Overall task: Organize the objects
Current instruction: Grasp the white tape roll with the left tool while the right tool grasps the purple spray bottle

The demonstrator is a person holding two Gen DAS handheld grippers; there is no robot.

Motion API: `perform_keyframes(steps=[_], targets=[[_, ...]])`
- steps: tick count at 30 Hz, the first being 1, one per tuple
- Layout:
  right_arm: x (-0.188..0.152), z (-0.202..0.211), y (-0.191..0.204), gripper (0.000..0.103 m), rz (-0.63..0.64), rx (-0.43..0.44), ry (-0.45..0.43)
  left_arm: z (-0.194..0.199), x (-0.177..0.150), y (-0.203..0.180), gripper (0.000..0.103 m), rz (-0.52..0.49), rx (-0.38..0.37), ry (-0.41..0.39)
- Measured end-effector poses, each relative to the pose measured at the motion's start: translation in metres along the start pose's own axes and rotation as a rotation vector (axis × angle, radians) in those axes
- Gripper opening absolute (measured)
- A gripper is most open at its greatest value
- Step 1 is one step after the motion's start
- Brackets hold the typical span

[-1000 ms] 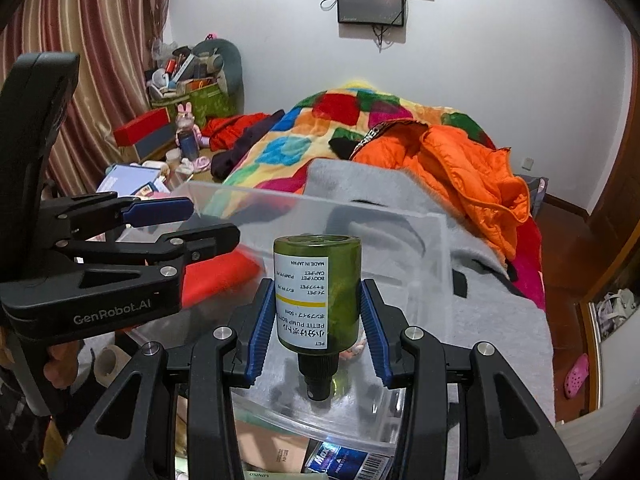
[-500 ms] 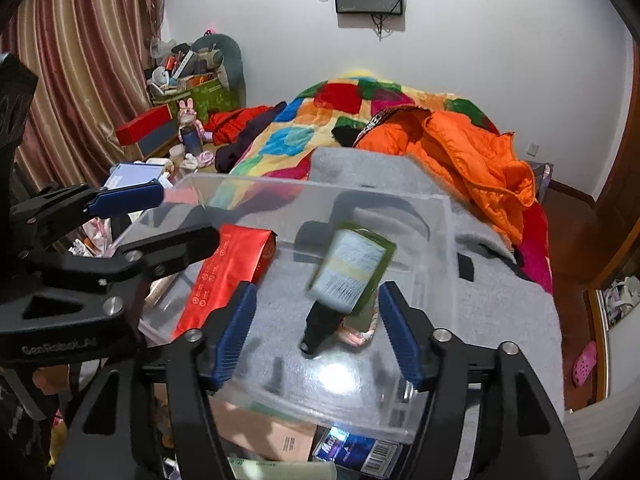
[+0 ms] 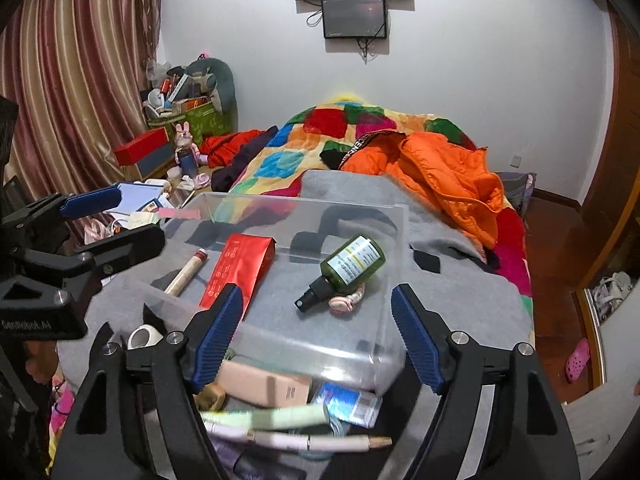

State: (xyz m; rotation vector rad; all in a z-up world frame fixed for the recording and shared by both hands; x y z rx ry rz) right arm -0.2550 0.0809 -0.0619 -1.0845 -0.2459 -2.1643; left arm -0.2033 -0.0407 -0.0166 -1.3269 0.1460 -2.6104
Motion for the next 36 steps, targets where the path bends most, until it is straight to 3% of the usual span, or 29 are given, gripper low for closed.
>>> perform_keyframes(steps=[7, 22, 28, 36], targets=[[-0.023, 0.020, 0.000, 0.080, -0.044, -0.004, -0.007, 0.011, -0.025, 0.025, 0.098, 0.056, 0.016, 0.048], [-0.100, 0.005, 0.038, 0.081, -0.156, 0.118, 0.133, -0.005, -0.111, 0.046, 0.098, 0.076, 0.047, 0.189], [-0.125, 0.000, 0.056, 0.082, -0.146, 0.132, 0.190, -0.017, -0.125, 0.055, 0.097, 0.109, 0.074, 0.211], [-0.115, -0.006, 0.068, 0.085, -0.192, 0.117, 0.183, -0.022, -0.128, 0.057, 0.061, 0.144, 0.058, 0.216]])
Point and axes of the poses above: each gripper's, at about its wrist camera, not at the fingertips, and z roughly against the way its jaws point, y to its left, x to its top, the point moved 10 cm from there along -z, roughly the way its jaws point, and after that the axes turned 14 degrees about z, right-handed, at the moved point
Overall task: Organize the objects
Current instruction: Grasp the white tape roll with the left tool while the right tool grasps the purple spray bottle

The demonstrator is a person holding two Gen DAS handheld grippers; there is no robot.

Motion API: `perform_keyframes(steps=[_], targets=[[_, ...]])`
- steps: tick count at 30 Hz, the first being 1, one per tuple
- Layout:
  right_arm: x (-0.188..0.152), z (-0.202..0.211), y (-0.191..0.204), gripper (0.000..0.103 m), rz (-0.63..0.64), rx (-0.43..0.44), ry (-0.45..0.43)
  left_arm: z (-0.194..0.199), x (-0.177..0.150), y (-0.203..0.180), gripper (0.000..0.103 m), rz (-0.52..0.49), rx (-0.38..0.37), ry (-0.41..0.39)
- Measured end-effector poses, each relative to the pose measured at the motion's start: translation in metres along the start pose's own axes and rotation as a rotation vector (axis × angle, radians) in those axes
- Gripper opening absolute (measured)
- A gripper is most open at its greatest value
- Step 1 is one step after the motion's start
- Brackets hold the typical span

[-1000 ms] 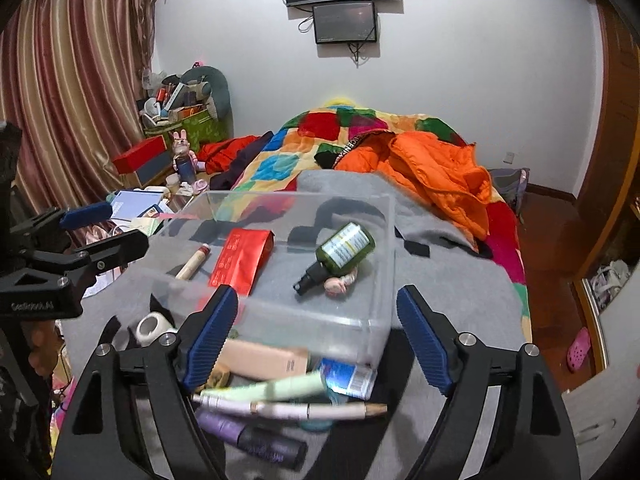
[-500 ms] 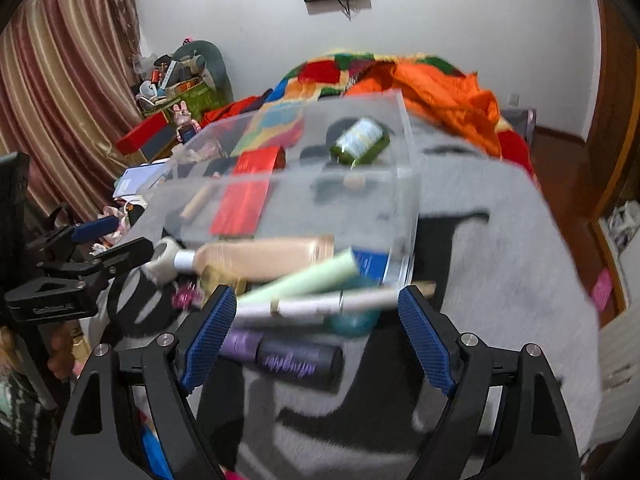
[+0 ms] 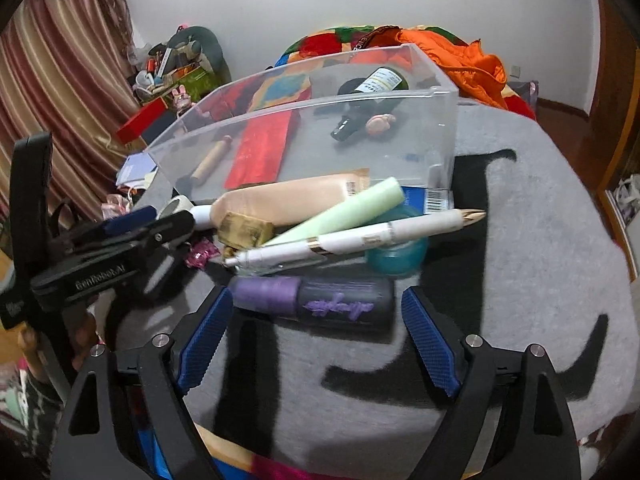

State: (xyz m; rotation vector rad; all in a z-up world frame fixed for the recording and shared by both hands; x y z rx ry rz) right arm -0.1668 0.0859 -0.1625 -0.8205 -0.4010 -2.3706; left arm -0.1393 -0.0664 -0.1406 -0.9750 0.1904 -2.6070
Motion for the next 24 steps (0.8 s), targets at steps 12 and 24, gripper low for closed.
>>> perform_keyframes(steps=[12, 24], targets=[[0.000, -0.010, 0.009, 0.101, 0.042, -0.158, -0.003, 0.016, -0.004, -0.008, 0.038, -0.019, -0.036, -0.040], [-0.010, 0.008, -0.004, 0.091, 0.034, -0.166, -0.036, 0.041, 0.000, -0.017, 0.038, -0.009, -0.061, -0.080]])
Point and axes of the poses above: each gripper's, at about its wrist camera, not at the fingertips, and z roughly against the way its jaws point, y to its left, x to its top, the point moved 10 cm from there along -z, roughly the way its jaws point, and after that the axes turned 14 degrees about z, right-handed, at the moved point
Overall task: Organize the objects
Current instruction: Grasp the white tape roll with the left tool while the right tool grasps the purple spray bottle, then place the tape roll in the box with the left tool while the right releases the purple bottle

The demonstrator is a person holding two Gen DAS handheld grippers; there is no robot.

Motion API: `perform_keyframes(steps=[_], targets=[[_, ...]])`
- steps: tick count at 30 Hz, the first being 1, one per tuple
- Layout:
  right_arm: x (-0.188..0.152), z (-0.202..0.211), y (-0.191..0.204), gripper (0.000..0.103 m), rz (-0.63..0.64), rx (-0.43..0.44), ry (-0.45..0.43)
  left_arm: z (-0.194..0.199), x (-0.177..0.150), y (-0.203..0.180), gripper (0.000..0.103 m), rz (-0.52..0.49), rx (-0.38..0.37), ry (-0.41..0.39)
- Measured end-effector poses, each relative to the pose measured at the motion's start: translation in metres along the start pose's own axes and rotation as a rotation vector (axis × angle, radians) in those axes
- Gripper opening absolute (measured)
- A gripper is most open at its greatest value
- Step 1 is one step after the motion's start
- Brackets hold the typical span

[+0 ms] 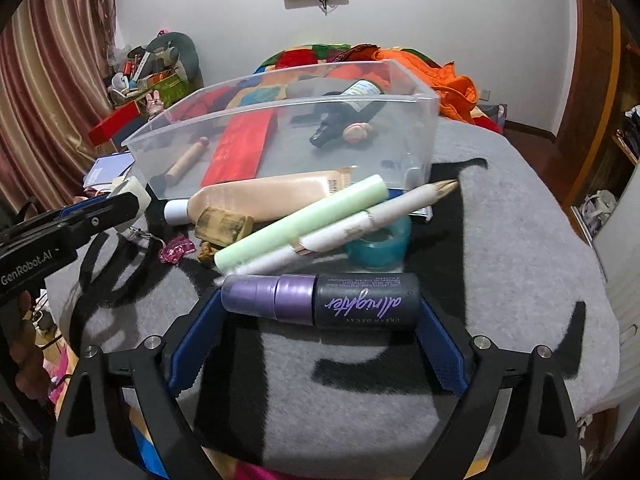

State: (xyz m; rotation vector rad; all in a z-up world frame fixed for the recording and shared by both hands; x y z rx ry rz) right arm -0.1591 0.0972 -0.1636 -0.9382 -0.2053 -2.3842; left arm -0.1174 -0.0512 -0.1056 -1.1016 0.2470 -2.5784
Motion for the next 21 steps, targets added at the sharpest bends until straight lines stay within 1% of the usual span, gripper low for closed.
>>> perform_keyframes(steps=[5, 8, 12, 21], targets=[[-0.002, 0.010, -0.013, 0.091, -0.034, -0.002, -0.011, 0.012, 0.006, -0.011, 0.038, -0.017, -0.013, -0.026], [0.004, 0.020, -0.024, 0.091, -0.053, -0.013, -0.036, 0.019, 0.010, -0.016, 0.038, -0.018, -0.021, -0.041], [0.018, 0.033, -0.035, 0.091, -0.056, -0.031, -0.081, 0.028, 0.019, -0.023, 0.038, -0.025, -0.027, -0.067], [0.063, 0.056, -0.048, 0.091, -0.025, -0.064, -0.187, 0.041, 0.044, -0.032, 0.038, -0.032, -0.032, -0.123]])
Point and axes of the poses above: each gripper's, at about its wrist camera, not at the fingertips, and z roughly against the way its jaws point, y to its left, x to its top, the point moved 10 cm from there along -z, roughly the way its jaws point, and after that the axes turned 14 degrees about z, right-handed, at the moved point
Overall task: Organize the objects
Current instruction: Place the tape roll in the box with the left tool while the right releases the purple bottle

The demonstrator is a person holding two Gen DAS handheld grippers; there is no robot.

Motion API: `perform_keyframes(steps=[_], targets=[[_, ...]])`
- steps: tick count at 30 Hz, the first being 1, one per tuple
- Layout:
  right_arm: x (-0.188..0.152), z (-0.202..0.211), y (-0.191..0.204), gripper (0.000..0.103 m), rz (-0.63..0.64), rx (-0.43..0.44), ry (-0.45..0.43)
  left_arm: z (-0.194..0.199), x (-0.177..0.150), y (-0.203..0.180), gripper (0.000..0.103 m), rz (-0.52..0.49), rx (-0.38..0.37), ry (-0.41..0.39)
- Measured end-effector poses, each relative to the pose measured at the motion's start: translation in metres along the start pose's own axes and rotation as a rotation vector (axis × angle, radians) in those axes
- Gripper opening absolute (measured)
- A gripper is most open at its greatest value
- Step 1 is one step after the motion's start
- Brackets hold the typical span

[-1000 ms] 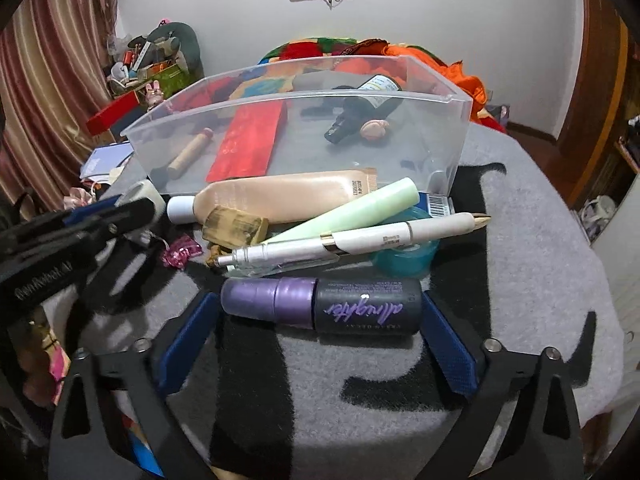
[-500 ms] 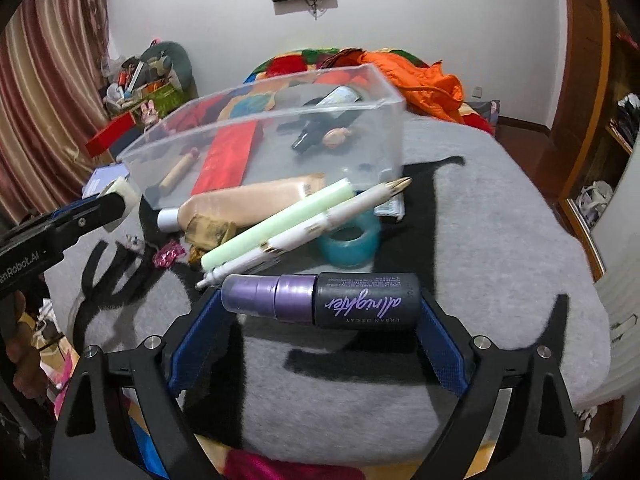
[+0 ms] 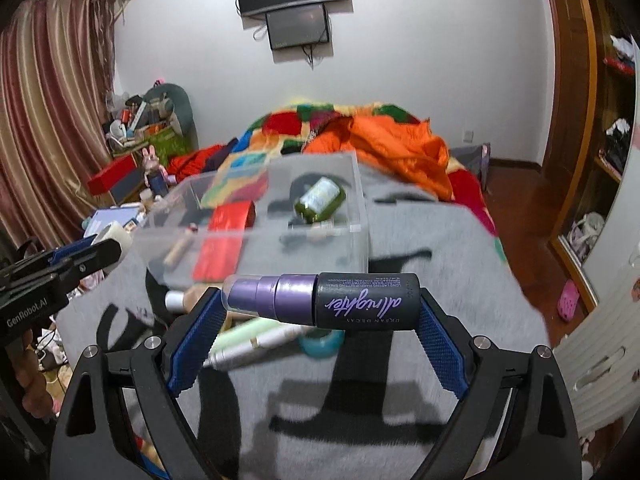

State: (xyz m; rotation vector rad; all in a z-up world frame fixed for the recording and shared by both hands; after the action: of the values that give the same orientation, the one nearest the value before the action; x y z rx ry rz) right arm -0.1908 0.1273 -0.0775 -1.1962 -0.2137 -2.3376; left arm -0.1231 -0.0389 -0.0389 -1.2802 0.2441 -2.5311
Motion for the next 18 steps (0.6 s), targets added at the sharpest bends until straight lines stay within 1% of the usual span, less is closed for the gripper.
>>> perform_keyframes(steps=[4, 9, 18], targets=[[0.017, 0.000, -0.002, 0.091, 0.013, -0.001, -0.035, 0.001, 0.011, -0.002, 0.038, 0.001, -0.005, -0.020], [0.037, -0.009, -0.001, 0.091, 0.036, 0.000, -0.057, -0.005, 0.023, -0.005, 0.038, -0.002, -0.004, -0.033], [0.056, -0.045, 0.010, 0.091, 0.049, 0.064, -0.025, -0.031, 0.033, -0.002, 0.038, -0.002, 0.004, -0.013]])
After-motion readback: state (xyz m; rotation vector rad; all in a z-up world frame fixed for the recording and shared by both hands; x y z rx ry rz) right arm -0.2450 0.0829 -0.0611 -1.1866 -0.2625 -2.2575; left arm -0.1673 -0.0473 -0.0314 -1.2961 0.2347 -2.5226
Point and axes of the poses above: each gripper's, at about its wrist camera, not at the fingertips, and z roughly against the way its jaws point, y to its left, x to its top, the point moved 10 cm from there along -z, roughly the way its jaws point, and after that the axes turned 14 degrees about z, right-handed, at the moved point
